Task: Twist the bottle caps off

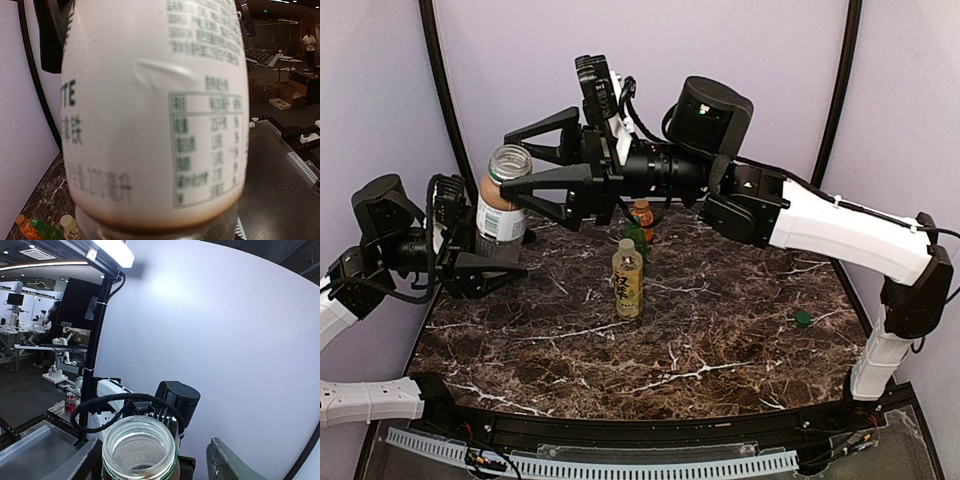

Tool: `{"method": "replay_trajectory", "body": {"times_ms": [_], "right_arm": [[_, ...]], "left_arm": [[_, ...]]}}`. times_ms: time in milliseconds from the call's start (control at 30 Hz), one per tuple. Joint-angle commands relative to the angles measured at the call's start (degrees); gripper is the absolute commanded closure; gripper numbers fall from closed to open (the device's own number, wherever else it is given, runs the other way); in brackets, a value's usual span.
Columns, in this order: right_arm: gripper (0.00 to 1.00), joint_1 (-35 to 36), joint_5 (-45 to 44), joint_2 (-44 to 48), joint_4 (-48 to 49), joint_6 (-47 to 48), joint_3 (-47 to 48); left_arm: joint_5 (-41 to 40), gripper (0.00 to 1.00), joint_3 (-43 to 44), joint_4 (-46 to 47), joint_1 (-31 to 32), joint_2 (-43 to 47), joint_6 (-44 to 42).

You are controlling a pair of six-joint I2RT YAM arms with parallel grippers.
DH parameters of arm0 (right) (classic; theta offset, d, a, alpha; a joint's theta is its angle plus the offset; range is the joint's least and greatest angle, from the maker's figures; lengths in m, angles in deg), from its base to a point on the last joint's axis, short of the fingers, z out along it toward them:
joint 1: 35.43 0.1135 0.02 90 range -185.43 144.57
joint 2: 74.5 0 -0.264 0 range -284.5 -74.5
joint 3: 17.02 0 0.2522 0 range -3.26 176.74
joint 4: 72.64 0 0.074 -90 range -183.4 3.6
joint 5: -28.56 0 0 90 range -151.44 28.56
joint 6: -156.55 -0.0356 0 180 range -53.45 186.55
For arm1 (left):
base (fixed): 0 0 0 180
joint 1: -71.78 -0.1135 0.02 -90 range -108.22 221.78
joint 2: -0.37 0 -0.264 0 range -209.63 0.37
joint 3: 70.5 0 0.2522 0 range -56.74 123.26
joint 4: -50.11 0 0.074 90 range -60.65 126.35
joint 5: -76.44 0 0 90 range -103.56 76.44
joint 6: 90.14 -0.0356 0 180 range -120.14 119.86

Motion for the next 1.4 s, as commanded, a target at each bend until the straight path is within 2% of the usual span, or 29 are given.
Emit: {"method": "replay_trajectory", "body": {"times_ms": [0, 67, 167, 333, 500, 533, 667, 733, 767, 800, 833, 900, 1033, 1200, 1300, 1367], "right_arm": [[0.33, 0.39, 2.83, -1.85, 2.02, -3.05, 3.58], [0.36, 0.53, 2.99, -2.55, 1.04, -3.25, 4.72], [0.46, 0.56, 2.64, -3.4, -1.07, -2.64, 6.11], [0.5, 0.56, 2.56, -3.77, -3.31, -1.91, 6.6], [0.97, 0.61, 2.28, -3.61, -2.98, -2.57, 6.23], [1.0, 0.64, 2.44, -3.52, -3.11, -2.58, 6.16], [1.0, 0.62, 2.83, -3.42, -4.59, -2.71, 6.62], [1.0, 0.6, 2.27, -2.7, -5.78, -2.62, 6.68], [1.0, 0.58, 1.86, -2.46, -6.51, -2.55, 6.75], [1.0, 0.47, 1.28, -1.88, -7.53, -2.48, 6.9], [1.0, 0.36, 0.76, -1.39, -8.68, -2.5, 7.1], [1.0, -0.04, -0.58, -0.16, -11.19, -2.66, 7.14], [1.0, -1.02, -4.72, 2.97, -19.44, -2.76, 8.2], [1.0, -4.94, -11.17, 5.84, -41.16, -1.61, 17.75], [1.0, -9.04, -18.12, 9.28, -50.85, -0.88, 17.51], [1.0, -12.74, -23.45, 12.36, -53.1, -1.63, 14.68]], "left_arm": [[1.3, 0.98, -0.49, 2.06, -0.36, 0.44, 0.93], [1.29, 0.98, -0.53, 1.79, -0.41, 0.48, 0.74], [1.12, 0.98, -0.42, 1.6, -0.45, 0.48, 0.5], [0.87, 0.98, -0.38, 1.3, -0.41, 0.48, 0.01], [0.73, 0.98, -0.57, 0.93, -0.41, 0.55, -0.36], [0.72, 0.98, -0.69, 0.78, -0.41, 0.61, -0.44], [0.11, 0.95, -1.36, -0.01, -0.41, 0.93, -1.24], [-0.75, 0.67, -1.89, -0.47, -0.42, 1.25, -1.96], [-1.83, 0.37, -2.29, -0.74, -0.42, 1.62, -2.25], [-2.49, 0.19, -2.49, -0.85, -0.41, 1.8, -2.91], [-3.76, 0.06, -2.82, -1.32, -0.41, 2.28, -3.34], [-6.09, 0.02, -3.27, -2.21, -0.41, 2.92, -4.94], [-10.77, 0.01, -4.0, -4.61, -0.41, 4.26, -7.95], [-13.4, 0.01, -5.13, -7.33, -1.25, 6.43, -9.39], [-13.87, 0.01, -6.78, -7.13, -1.79, 7.88, -9.49], [-14.03, 0.01, -7.42, -6.86, -2.17, 8.4, -9.27]]}}
